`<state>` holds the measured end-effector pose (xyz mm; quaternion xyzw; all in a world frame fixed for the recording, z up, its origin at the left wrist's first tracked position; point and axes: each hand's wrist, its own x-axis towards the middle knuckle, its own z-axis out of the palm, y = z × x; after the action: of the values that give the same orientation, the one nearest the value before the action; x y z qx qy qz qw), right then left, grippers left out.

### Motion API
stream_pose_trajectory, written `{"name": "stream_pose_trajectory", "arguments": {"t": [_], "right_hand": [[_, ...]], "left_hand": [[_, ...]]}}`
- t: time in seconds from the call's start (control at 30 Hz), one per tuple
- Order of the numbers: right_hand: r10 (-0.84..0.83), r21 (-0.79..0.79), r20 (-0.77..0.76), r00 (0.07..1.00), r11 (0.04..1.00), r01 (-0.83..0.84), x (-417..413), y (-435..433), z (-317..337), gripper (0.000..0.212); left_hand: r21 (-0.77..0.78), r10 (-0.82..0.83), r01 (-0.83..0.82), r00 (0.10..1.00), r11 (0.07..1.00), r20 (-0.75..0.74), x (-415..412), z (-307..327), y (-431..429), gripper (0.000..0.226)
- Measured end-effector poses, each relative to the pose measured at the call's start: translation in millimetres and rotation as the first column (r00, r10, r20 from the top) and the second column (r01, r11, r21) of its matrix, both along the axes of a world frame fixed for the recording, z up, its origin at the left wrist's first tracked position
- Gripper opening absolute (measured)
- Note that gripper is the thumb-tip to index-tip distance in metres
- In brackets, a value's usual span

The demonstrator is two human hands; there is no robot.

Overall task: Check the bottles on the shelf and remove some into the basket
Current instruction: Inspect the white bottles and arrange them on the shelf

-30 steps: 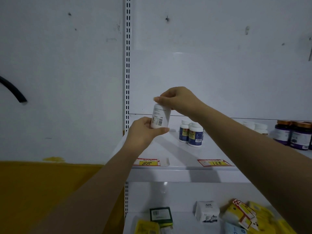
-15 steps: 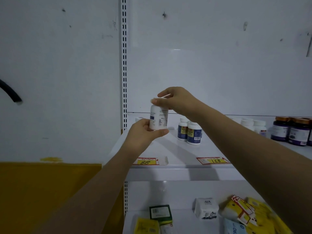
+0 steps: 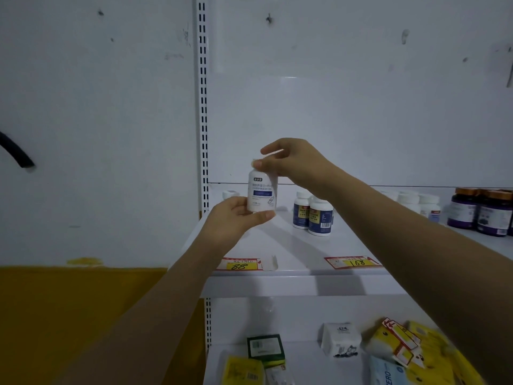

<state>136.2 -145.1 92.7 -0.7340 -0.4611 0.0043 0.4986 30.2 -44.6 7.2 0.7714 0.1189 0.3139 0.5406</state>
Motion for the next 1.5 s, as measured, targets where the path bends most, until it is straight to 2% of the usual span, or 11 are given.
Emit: {"name": "stream_pose_trajectory", "arguments": {"t": [0.13, 0.23, 0.3, 0.4, 0.63, 0.77, 0.93, 1.1, 1.27, 1.4, 1.5], "right_hand": [[0.153, -0.016, -0.061, 0.986, 0.988, -0.155, 0, -4, 1, 0.047], [-0.003, -0.178, 0.149, 0.989, 0.984, 0.030, -3, 0, -4, 0.060], [-0.096, -0.136, 0.196, 0.976, 0.983, 0.124, -3, 2, -7, 0.055], [-0.038, -0.067, 0.039, 0.999, 0.997, 0.041, 3, 0, -8, 0.045], [0.175, -0.028, -0.160, 0.972, 0.983, -0.181, 9, -8, -7, 0.052], [0.015, -0.089, -0.075, 0.997, 0.996, -0.022, 9, -1, -7, 0.056], [-0.026, 0.008, 0.011, 1.000, 1.000, 0.026, 4, -1, -7, 0.062], [0.036, 0.191, 0.238, 0.970, 0.978, -0.083, -18, -3, -20, 0.050], [-0.089, 0.354, 0.480, 0.873, 0.930, -0.100, -25, -6, -36, 0.048], [-0.145, 0.427, 0.515, 0.845, 0.898, -0.107, -22, -10, -41, 0.047], [-0.061, 0.422, 0.368, 0.928, 0.900, -0.108, -26, -17, -23, 0.042]], "left_hand": [[0.027, -0.012, 0.013, 1.000, 1.000, -0.015, 1, -2, 4, 0.042], [0.004, 0.032, -0.032, 0.999, 0.999, 0.039, 3, -6, 3, 0.038], [0.007, 0.032, -0.032, 0.998, 0.999, 0.045, 5, -6, 1, 0.041], [0.044, -0.024, 0.025, 1.000, 0.999, -0.010, 7, -3, -3, 0.046], [0.049, -0.004, 0.005, 1.000, 0.999, -0.017, 12, -4, 0, 0.051], [0.068, 0.053, -0.053, 0.999, 0.996, -0.003, 16, -5, -2, 0.052], [0.074, -0.004, 0.005, 1.000, 0.997, -0.019, 15, -1, 2, 0.052], [0.134, 0.056, -0.076, 0.987, 0.988, 0.148, 18, 17, 9, 0.052], [0.316, 0.174, -0.271, 0.937, 0.909, 0.303, 18, 38, 4, 0.040], [0.347, 0.165, -0.279, 0.932, 0.895, 0.322, 14, 43, 0, 0.041], [0.299, 0.090, -0.160, 0.968, 0.941, 0.236, 11, 46, 1, 0.051]]}}
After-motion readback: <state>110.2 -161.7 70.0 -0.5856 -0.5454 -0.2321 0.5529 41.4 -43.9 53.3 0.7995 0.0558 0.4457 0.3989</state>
